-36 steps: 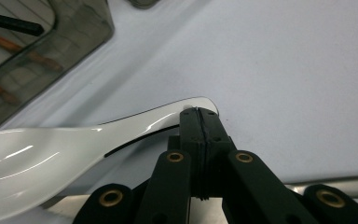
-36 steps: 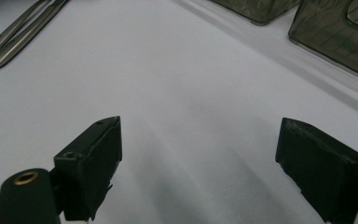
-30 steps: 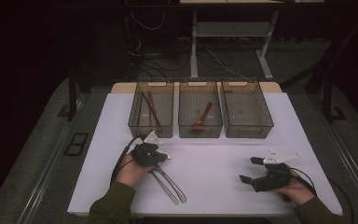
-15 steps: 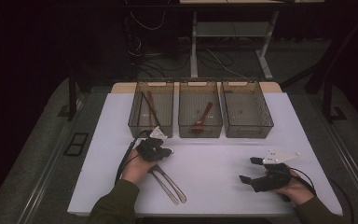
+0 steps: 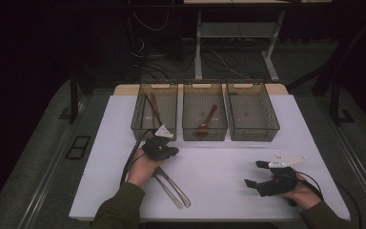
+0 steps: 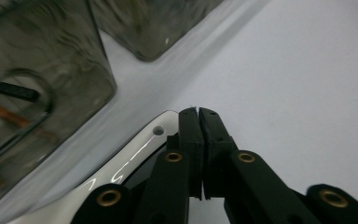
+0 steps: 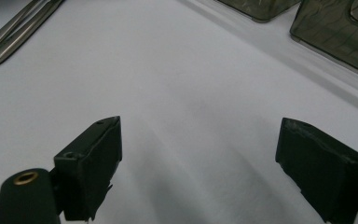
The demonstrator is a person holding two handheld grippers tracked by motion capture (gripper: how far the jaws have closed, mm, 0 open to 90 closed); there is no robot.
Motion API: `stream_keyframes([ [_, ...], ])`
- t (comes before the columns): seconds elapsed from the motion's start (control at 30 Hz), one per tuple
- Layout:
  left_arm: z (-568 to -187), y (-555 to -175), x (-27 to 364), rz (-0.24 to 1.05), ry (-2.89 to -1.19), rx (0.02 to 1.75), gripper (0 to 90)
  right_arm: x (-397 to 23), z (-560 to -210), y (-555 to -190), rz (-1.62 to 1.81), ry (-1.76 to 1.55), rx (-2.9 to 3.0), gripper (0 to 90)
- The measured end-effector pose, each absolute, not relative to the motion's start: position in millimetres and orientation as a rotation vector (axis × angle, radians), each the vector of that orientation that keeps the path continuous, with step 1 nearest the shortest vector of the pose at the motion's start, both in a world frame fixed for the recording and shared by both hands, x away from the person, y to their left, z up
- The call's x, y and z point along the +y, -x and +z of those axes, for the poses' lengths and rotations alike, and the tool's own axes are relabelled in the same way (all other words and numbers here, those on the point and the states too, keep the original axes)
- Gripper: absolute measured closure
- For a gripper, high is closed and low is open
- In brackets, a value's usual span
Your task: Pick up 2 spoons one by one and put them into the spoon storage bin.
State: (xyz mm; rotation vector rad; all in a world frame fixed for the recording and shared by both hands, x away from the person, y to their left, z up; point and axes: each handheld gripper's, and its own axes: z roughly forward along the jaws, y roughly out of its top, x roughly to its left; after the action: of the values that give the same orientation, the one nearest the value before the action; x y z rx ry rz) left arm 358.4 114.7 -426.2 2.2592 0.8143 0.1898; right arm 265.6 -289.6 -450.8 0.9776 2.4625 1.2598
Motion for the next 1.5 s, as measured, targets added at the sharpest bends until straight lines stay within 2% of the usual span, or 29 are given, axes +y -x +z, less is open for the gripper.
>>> stream_keyframes([
  [0.23,-411.1,-354.6,151.5,0.228,-2.178,0.865,71.2,-289.4,-450.7,-265.2,1.26,-0.978,2.464,14.3],
  [0.53,-411.1,-361.2,200.7,0.342,-2.132,1.028,54.1,-288.5,-451.3,-265.5,1.256,-0.976,2.466,14.3],
  [0.77,-420.9,-369.3,209.6,0.324,-2.119,1.098,43.7,-288.2,-451.8,-265.8,1.255,-0.979,2.468,14.3],
  [1.2,-435.3,-376.6,199.6,0.271,-2.181,1.117,41.8,-287.9,-452.3,-265.7,1.26,-0.981,2.463,14.3],
  [1.5,-439.1,-376.2,201.0,0.25,-2.186,1.108,52.6,-288.0,-452.3,-265.8,1.26,-0.98,2.462,14.3],
])
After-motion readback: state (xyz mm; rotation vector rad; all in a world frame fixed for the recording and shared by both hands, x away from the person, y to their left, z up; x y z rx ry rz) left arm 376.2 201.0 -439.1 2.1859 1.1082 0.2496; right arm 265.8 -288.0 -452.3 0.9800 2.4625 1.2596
